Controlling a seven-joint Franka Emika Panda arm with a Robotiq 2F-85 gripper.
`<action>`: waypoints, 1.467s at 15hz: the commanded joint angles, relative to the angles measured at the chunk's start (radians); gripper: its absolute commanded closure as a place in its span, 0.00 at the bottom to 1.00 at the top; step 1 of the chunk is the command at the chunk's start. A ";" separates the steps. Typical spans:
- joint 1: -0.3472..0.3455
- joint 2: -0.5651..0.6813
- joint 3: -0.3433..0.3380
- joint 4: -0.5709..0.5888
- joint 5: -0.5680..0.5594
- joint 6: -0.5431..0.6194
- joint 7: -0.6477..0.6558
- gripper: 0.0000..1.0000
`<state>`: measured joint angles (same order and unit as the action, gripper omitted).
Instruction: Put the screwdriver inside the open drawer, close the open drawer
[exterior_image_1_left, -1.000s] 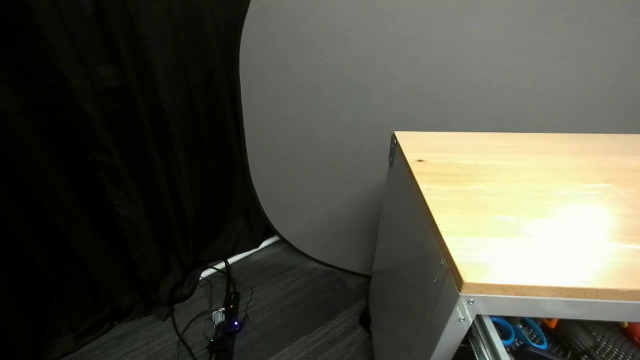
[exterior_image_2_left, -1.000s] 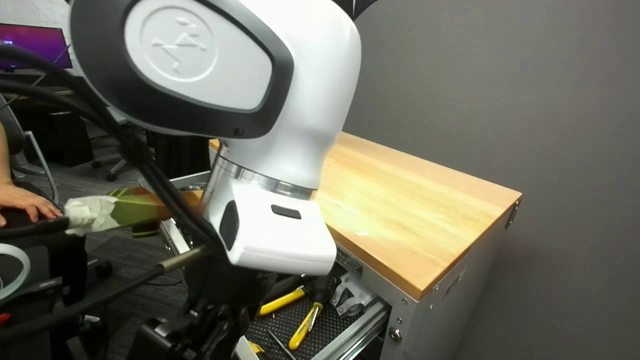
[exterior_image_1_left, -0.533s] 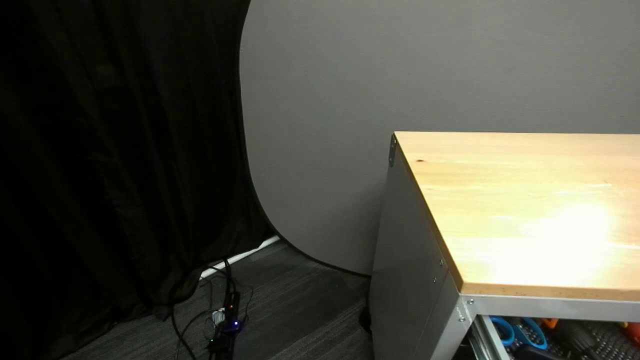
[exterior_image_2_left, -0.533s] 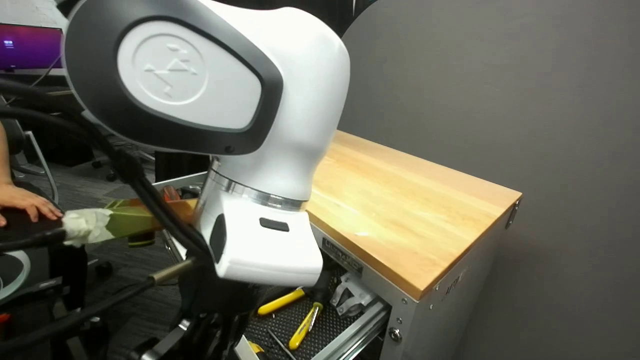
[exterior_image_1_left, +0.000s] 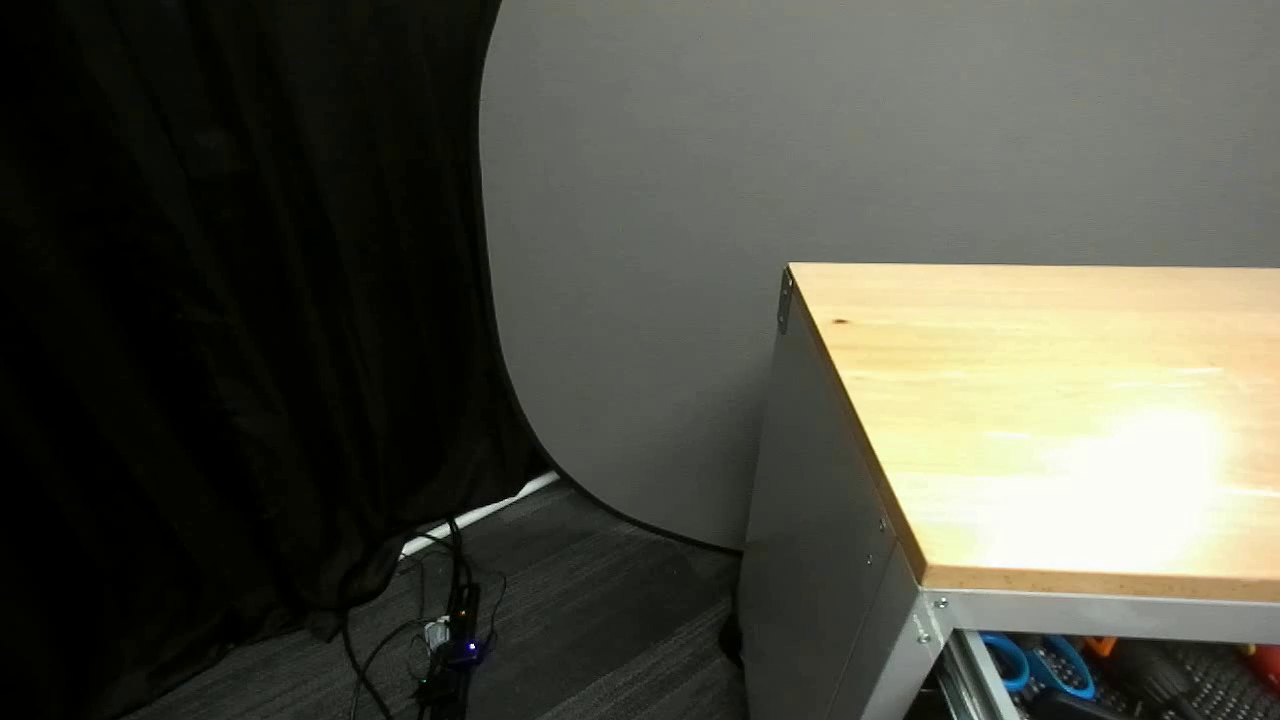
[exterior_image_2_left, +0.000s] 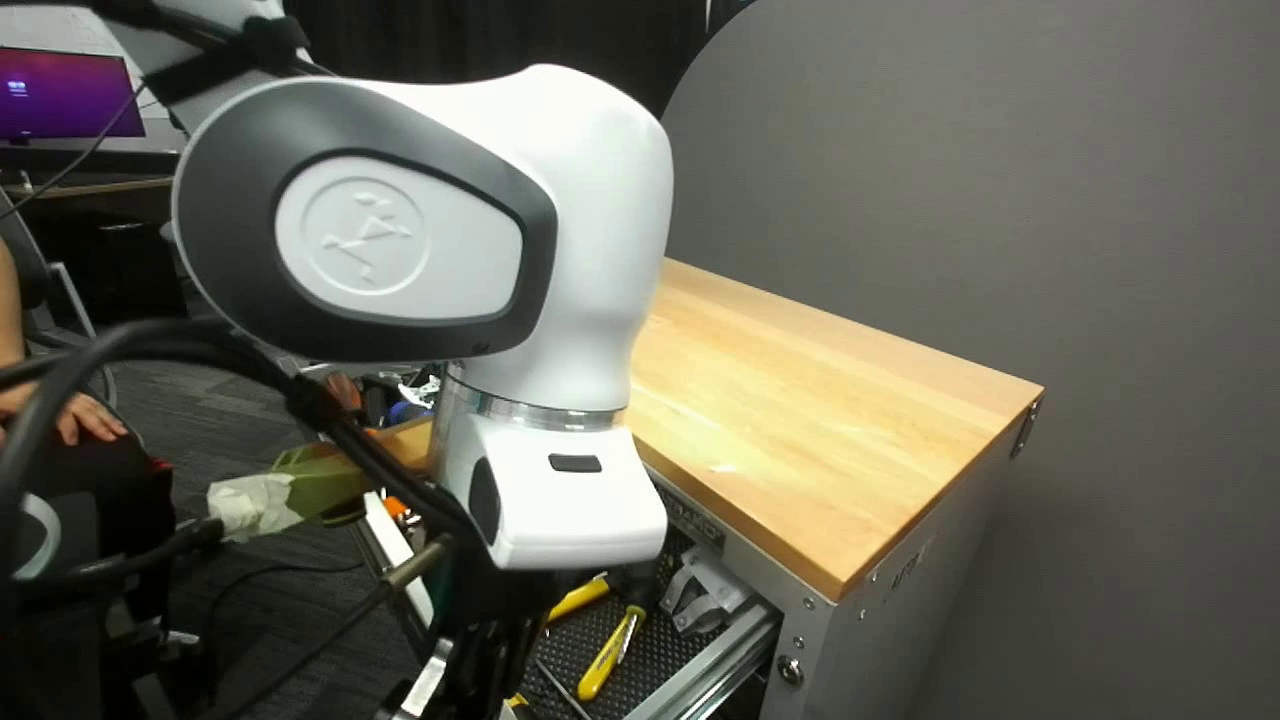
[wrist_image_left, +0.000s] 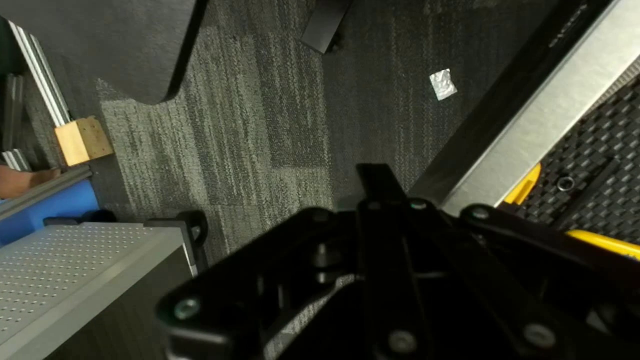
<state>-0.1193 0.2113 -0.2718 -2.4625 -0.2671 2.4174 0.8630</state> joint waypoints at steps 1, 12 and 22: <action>0.017 0.038 -0.017 -0.007 -0.042 0.142 0.061 1.00; 0.077 0.089 -0.035 0.054 -0.126 0.318 0.163 1.00; 0.128 0.170 -0.032 0.171 -0.074 0.372 0.128 1.00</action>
<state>-0.0277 0.3420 -0.2967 -2.3544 -0.3685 2.7495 0.9931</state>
